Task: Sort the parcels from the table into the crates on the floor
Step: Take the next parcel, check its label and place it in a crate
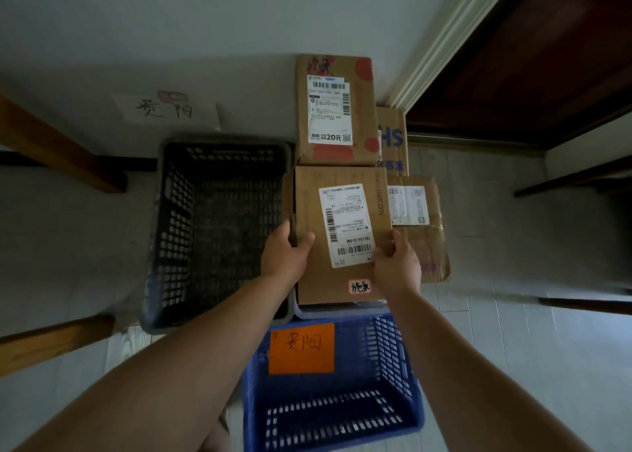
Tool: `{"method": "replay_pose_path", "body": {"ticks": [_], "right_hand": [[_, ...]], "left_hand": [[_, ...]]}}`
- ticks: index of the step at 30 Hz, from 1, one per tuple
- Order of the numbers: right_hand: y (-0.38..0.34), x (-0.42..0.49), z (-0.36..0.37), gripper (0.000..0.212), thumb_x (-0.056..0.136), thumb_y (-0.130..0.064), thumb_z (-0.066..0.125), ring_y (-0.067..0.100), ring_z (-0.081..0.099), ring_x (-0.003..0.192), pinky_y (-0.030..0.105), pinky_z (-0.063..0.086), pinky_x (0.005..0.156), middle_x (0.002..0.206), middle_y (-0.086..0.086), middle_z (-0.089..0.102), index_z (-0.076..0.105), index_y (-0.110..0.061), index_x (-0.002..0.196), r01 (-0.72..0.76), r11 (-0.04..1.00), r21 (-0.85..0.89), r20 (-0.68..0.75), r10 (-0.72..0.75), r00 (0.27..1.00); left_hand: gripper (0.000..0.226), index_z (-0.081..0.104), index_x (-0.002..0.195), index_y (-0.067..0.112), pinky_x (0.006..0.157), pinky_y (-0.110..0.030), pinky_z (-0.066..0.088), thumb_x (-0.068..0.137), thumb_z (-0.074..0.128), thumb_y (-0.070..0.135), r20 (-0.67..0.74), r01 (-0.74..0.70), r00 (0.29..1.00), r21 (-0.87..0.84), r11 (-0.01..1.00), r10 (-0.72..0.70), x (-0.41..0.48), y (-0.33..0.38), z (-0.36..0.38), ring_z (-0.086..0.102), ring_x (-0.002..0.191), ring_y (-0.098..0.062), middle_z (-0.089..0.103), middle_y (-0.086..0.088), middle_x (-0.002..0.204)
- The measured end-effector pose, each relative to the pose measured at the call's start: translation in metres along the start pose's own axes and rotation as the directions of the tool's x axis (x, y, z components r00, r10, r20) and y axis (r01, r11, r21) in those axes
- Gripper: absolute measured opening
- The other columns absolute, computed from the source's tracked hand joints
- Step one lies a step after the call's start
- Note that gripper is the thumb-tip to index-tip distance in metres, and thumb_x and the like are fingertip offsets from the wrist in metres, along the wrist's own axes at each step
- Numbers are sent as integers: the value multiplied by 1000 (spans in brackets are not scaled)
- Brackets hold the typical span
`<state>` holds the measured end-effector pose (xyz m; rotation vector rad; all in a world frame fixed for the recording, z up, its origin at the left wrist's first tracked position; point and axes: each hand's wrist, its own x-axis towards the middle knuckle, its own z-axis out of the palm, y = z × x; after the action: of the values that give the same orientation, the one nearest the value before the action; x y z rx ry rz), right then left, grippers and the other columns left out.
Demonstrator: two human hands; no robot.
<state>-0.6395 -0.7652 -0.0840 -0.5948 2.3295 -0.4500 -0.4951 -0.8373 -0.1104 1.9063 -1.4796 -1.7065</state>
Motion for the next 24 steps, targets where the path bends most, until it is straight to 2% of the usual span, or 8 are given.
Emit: {"method": "replay_pose_path", "body": {"ticks": [6, 12, 14, 15, 17, 19, 22, 24], "right_hand": [[-10, -8, -4, 46, 91, -13, 50, 30, 51, 118, 51, 47, 96, 129, 10, 52, 43, -15, 137, -16, 1000, 13, -39, 16, 999], [-51, -49, -25, 52, 93, -12, 52, 29, 54, 117, 49, 49, 95, 138, 9, 49, 40, -18, 143, -11, 990, 137, -93, 24, 995], [-66, -67, -37, 52, 93, -10, 50, 25, 59, 108, 43, 53, 88, 133, 8, 52, 40, -18, 143, -17, 981, 195, -131, 43, 990], [-74, -79, -44, 52, 92, -9, 49, 20, 62, 97, 36, 55, 76, 128, 4, 55, 41, -19, 143, -25, 969, 244, -153, 64, 986], [-88, -101, -55, 51, 93, -9, 50, 9, 59, 72, 22, 48, 54, 101, -8, 57, 42, -21, 142, -15, 944, 328, -200, 85, 976], [-103, -125, -67, 48, 93, -8, 50, 8, 56, 64, 21, 45, 50, 80, -17, 52, 45, -21, 139, 9, 914, 406, -226, 91, 970], [-122, -164, -76, 42, 93, -12, 53, 2, 51, 56, 16, 43, 43, 87, -14, 57, 50, -18, 134, 82, 900, 429, -268, 40, 963], [-134, -191, -78, 48, 93, -16, 54, 3, 55, 60, 23, 52, 51, 99, -13, 56, 43, -21, 140, 125, 872, 473, -270, 9, 963]], "left_hand": [[70, 16, 150, 24, 109, -41, 32, 92, 53, 42, 29, 47, 999, -55, 997, -46, -7, 9, -14, 33, 137, -25, 30, -5, 152], [69, 22, 149, 20, 106, -34, 30, 92, 53, 44, 11, -37, 999, -61, 997, 38, -27, 53, -60, 33, 137, -23, 31, -6, 152], [67, 25, 148, 19, 106, -34, 31, 92, 52, 44, 25, -72, 997, -65, 995, 74, -41, 72, -78, 35, 136, -23, 33, -6, 151], [66, 26, 148, 19, 105, -34, 31, 92, 52, 44, 38, -87, 995, -70, 994, 90, -51, 80, -88, 36, 135, -23, 34, -6, 150], [64, 28, 147, 20, 101, -32, 33, 92, 53, 43, 56, -129, 989, -82, 988, 134, -71, 97, -105, 38, 133, -23, 37, -5, 149], [63, 29, 147, 19, 97, -29, 33, 93, 53, 41, 68, -169, 982, -104, 980, 176, -94, 112, -123, 40, 132, -22, 38, -6, 148], [63, 29, 147, 17, 94, -26, 33, 93, 55, 37, 73, -220, 969, -165, 961, 235, -133, 130, -148, 41, 132, -22, 38, -8, 148], [60, 31, 146, 16, 86, -21, 32, 93, 55, 35, 63, -266, 958, -172, 949, 280, -158, 132, -163, 45, 127, -19, 40, -7, 147]]}}
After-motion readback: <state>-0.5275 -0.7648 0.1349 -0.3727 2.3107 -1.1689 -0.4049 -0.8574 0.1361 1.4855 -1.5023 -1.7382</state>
